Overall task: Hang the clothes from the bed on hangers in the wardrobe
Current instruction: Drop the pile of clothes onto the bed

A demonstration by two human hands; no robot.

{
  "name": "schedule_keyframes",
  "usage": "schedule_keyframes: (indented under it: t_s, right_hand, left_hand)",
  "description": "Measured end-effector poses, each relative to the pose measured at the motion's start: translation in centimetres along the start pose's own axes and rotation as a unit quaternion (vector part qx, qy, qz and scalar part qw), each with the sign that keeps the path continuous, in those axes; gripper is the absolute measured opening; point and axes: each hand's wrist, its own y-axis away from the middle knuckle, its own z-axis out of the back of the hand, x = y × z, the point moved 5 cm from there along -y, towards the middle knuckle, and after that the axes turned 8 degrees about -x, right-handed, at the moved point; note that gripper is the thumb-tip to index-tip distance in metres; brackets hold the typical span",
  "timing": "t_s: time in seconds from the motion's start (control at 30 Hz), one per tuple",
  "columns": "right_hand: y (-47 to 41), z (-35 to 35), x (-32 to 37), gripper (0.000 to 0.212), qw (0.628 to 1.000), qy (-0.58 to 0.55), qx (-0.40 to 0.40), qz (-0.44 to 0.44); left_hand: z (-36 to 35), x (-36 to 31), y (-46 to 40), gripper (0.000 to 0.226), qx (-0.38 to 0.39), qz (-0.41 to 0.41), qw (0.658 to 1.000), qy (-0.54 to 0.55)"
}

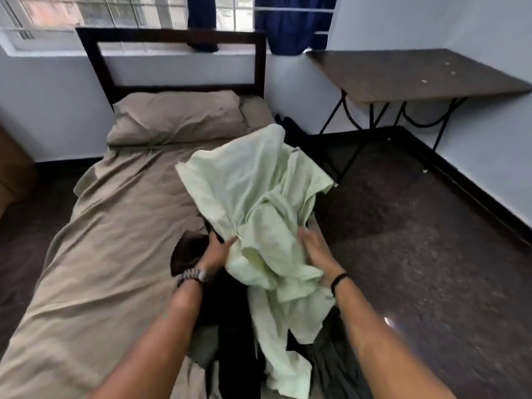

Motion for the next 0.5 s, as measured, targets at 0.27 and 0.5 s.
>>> schedule_keyframes:
  t_s: [0.27, 0.5]
  right_hand:
    - [-0.3, -6.8, -13.8, 0.093, 0.960, 0.256, 0.114, -0.017]
    - [2.2, 1.3, -18.9, 0.117, 0.917, 0.387, -0.005, -0.094]
  left_hand:
    - [-7.5, 17.1, -0.9, 0.079, 0.109, -0.041, 0.893, -0.435]
    - [-6.2, 18.8, 2.5, 0.101, -0.036, -0.039, 0.901, -0.430]
